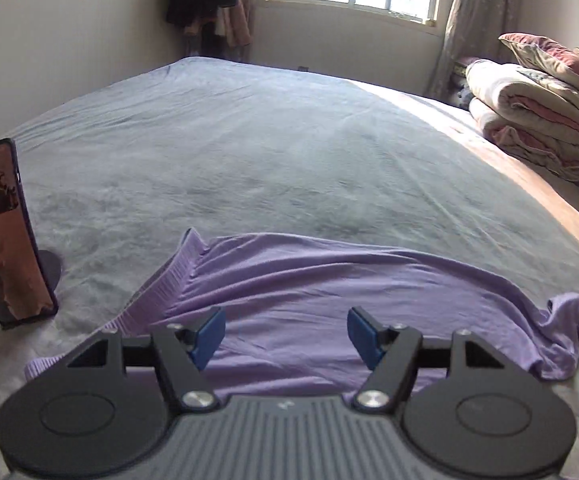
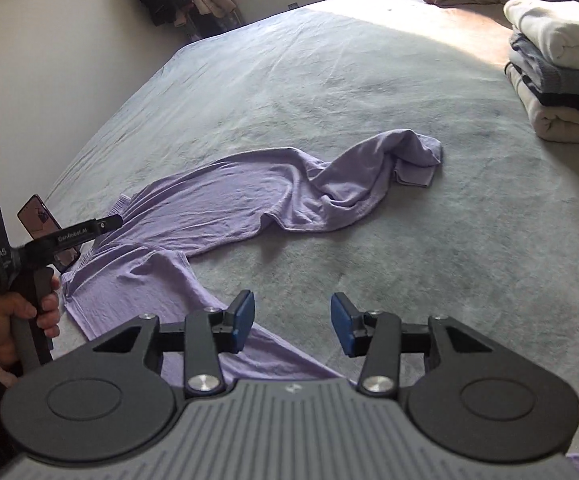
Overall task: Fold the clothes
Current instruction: 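Grasp the waistband edge with the left gripper while the right gripper grasps fabric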
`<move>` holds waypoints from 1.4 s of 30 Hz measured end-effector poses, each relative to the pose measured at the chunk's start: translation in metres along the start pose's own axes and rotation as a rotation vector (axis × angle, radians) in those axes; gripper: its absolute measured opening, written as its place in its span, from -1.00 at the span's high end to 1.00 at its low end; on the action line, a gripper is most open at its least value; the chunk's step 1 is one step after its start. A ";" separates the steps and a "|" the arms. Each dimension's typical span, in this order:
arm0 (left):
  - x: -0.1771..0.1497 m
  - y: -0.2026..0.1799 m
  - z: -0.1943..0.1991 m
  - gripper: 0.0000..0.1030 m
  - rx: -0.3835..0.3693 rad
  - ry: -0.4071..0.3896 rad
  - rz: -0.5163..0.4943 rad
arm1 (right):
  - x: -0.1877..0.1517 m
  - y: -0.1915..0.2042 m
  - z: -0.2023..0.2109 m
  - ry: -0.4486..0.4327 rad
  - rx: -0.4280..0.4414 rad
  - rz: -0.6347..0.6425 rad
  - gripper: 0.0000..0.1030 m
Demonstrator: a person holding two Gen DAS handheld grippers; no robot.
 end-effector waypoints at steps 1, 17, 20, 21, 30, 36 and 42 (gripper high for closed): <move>0.007 0.011 -0.008 -0.34 0.014 0.009 0.004 | 0.007 0.009 -0.007 0.000 0.001 0.020 0.09; 0.057 0.116 -0.102 0.00 0.097 0.142 0.085 | 0.101 0.041 -0.139 -0.001 -0.197 0.210 0.09; 0.063 0.118 -0.108 0.37 0.114 0.136 0.110 | 0.110 0.037 -0.158 0.009 -0.225 0.217 0.09; 0.064 0.118 -0.110 0.56 0.128 0.142 0.109 | 0.113 0.036 -0.164 0.012 -0.225 0.213 0.10; 0.064 0.114 -0.112 1.00 0.257 0.078 0.017 | 0.122 0.045 -0.198 -0.026 -0.304 0.257 0.97; 0.065 0.125 -0.107 1.00 0.293 -0.002 0.046 | 0.137 0.063 -0.198 -0.123 -0.372 0.342 0.97; 0.069 0.148 -0.104 0.79 0.089 0.035 0.210 | 0.144 0.064 -0.211 -0.052 -0.367 0.382 0.97</move>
Point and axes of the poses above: each gripper's, at about its wrist camera, not at the fingertips, and z roughly against the way its jaws point, y to its left, x to its top, the point moved 2 cm from there along -z, roughly the way its jaws point, and after that the axes turned 10 degrees about -x, right-handed, at the moved point
